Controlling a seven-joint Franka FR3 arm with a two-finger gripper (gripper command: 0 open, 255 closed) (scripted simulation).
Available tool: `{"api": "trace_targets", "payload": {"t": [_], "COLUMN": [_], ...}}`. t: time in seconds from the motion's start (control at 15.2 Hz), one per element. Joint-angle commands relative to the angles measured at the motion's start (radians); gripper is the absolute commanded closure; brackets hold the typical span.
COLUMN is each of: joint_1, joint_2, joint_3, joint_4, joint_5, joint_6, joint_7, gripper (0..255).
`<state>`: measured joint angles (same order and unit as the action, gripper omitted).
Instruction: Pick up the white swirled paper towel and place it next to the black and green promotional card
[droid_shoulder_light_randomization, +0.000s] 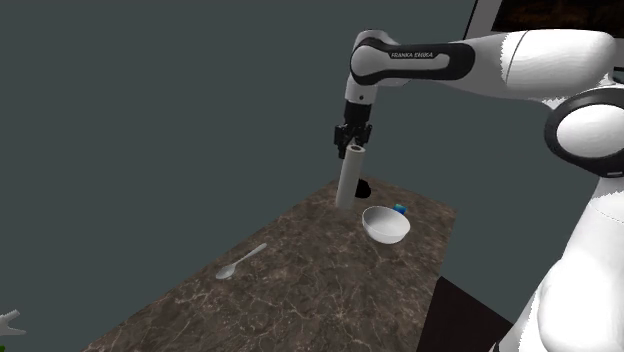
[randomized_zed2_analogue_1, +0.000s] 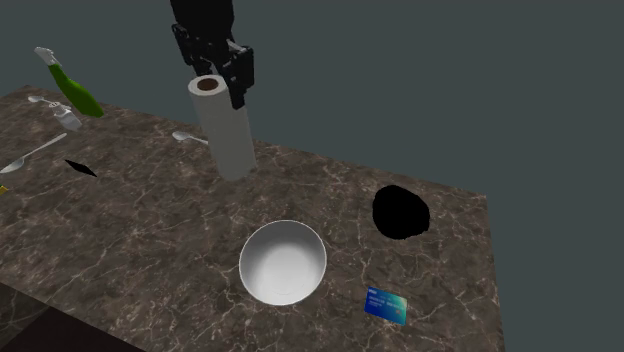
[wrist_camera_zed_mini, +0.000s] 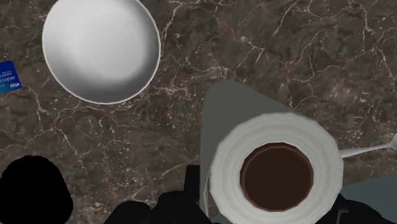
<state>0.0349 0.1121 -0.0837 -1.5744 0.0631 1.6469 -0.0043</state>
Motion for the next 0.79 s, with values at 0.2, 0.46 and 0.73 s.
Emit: {"api": "trace_targets", "payload": {"t": [0.2,0.46,0.73], "joint_1": [0.056,0.1,0.143], "joint_2": [-0.086,-0.138,-0.174], "joint_3": [0.047,0.09,0.136], "joint_4": [-0.072,-0.103,-0.114], "joint_5": [-0.005,-0.003,0.002], "joint_6": [-0.009,-0.024,-0.044], "joint_7": [0.105,0.193,0.283], "gripper": [255,255,255]}}
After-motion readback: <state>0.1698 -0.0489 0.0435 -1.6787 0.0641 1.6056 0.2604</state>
